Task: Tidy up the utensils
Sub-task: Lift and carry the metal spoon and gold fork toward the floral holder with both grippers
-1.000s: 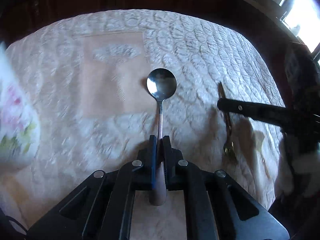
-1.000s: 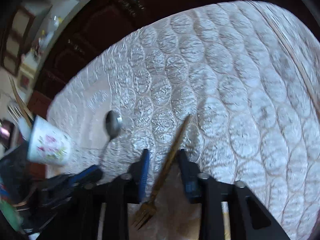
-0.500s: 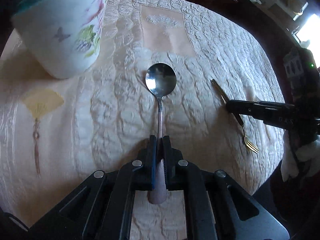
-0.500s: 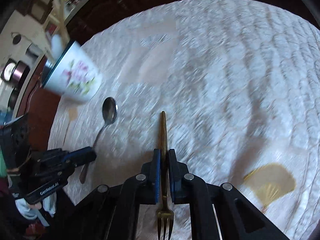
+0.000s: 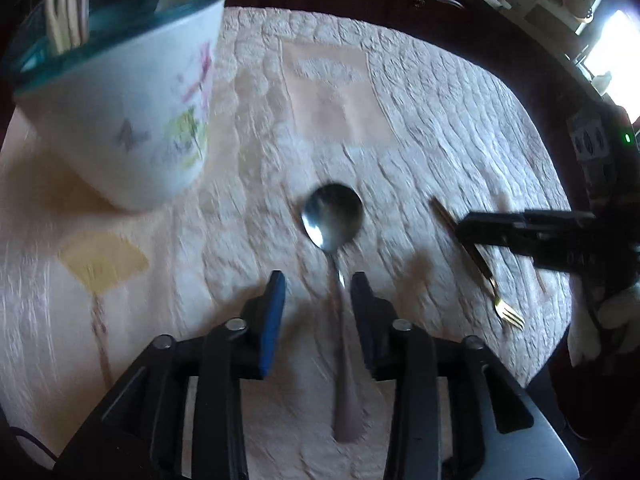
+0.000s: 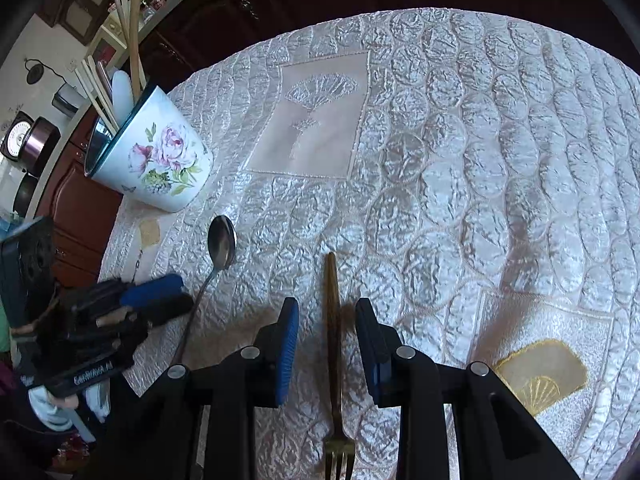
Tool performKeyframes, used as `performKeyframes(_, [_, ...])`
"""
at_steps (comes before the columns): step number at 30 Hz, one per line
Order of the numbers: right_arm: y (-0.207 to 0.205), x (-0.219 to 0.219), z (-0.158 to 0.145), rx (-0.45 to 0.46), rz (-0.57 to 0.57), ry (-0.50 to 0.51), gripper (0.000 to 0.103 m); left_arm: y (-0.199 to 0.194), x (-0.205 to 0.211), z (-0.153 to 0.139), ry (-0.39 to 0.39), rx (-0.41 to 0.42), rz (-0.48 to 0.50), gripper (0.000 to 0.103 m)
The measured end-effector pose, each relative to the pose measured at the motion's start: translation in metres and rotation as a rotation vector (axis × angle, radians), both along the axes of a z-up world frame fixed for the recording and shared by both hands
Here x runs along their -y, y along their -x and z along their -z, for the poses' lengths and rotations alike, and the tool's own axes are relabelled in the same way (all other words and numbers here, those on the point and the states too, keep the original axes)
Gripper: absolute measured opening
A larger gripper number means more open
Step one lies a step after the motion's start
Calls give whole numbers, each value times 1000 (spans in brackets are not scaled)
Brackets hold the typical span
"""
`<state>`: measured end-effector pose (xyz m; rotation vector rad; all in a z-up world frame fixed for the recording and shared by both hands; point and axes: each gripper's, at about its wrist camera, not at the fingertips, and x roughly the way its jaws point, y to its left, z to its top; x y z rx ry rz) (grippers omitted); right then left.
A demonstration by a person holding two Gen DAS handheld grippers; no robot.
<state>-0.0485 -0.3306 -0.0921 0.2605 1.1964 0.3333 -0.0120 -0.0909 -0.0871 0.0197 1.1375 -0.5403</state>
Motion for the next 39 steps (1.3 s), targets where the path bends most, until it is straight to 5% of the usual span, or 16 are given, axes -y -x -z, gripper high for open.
performKeyframes(14, [-31, -22, 12, -32, -56, 18, 27, -45, 30, 9, -40, 51, 137, 36])
performKeyframes(16, [-33, -26, 13, -34, -65, 24, 26, -44, 35, 9, -42, 57, 176, 18])
performKeyframes(21, [-35, -36, 12, -10, -92, 78, 5, -34, 37, 2, -57, 81, 215, 4])
performKeyframes(39, [-4, -55, -91, 253, -118, 42, 5, 8, -26, -80, 39, 255, 98, 1])
